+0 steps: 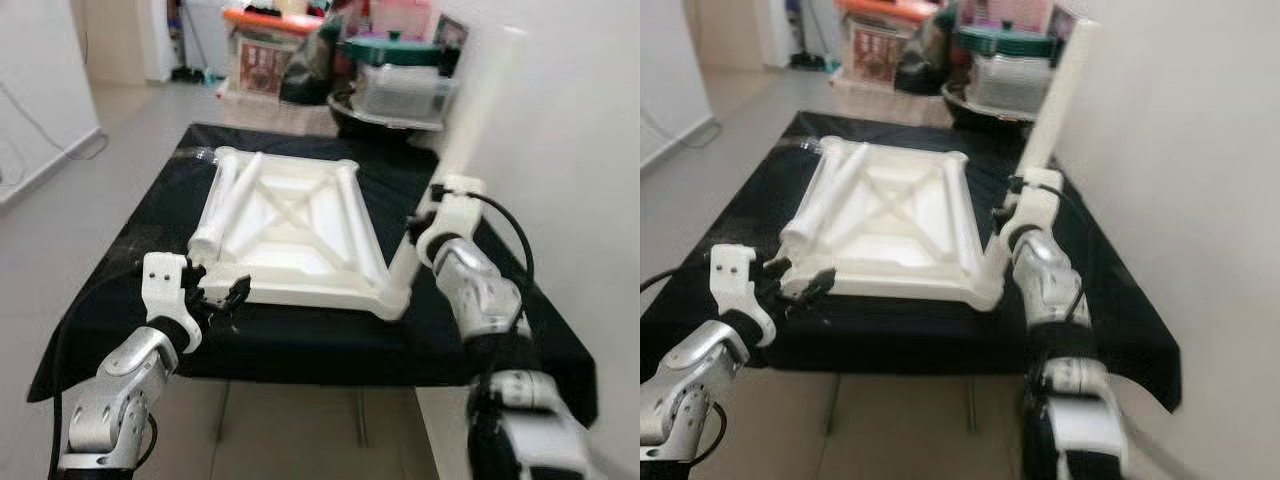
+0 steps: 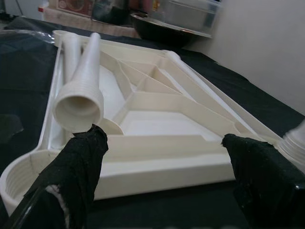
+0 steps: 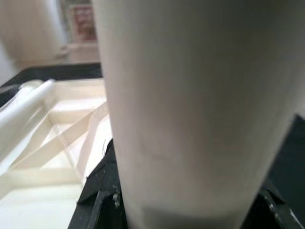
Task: Building children table
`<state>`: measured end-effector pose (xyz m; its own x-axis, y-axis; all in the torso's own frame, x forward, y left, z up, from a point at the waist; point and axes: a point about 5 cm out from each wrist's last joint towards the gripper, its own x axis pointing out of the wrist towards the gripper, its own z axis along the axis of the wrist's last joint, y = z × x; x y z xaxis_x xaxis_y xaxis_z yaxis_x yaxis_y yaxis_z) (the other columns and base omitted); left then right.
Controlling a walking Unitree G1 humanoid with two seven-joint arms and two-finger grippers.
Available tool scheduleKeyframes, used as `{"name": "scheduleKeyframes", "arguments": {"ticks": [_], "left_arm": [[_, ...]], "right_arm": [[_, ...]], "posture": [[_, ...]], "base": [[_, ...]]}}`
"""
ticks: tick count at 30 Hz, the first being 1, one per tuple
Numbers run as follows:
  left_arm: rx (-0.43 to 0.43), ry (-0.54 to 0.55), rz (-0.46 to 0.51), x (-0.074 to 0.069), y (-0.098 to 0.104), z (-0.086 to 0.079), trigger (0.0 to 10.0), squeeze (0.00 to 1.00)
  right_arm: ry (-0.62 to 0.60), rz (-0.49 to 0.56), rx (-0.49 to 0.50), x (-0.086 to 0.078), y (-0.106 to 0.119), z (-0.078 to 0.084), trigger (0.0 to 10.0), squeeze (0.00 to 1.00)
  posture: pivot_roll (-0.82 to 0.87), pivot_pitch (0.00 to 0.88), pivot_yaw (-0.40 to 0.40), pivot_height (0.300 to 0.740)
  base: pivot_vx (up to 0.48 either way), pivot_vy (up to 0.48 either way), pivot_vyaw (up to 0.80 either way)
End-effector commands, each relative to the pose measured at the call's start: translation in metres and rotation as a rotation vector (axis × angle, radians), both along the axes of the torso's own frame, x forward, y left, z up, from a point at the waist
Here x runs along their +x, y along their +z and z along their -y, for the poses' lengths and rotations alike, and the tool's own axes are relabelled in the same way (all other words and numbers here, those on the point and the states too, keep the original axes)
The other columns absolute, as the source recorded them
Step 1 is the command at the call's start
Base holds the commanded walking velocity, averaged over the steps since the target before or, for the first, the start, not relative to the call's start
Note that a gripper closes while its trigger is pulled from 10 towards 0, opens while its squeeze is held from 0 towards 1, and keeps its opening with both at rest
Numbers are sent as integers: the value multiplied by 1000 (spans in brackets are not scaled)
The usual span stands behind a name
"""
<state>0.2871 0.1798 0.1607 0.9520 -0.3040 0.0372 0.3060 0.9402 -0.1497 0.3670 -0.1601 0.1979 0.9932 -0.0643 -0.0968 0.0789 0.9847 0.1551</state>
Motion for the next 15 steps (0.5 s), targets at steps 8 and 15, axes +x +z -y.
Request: {"name": "scheduleKeyframes", "arguments": {"ticks": [8,15], "left_arm": [[0,-35,-4,3,1,5,10000,0],[-13,-38,1,5,0,6,10000,0]], "right_arm": [[326,70,32,-11,5,-54,10000,1000],[813,197,-15,-16,34,-33,10000,0]], "posture": [[114,0,-121,740],[108,0,-129,740]], "base": [[0,0,0],[0,0,0]]}}
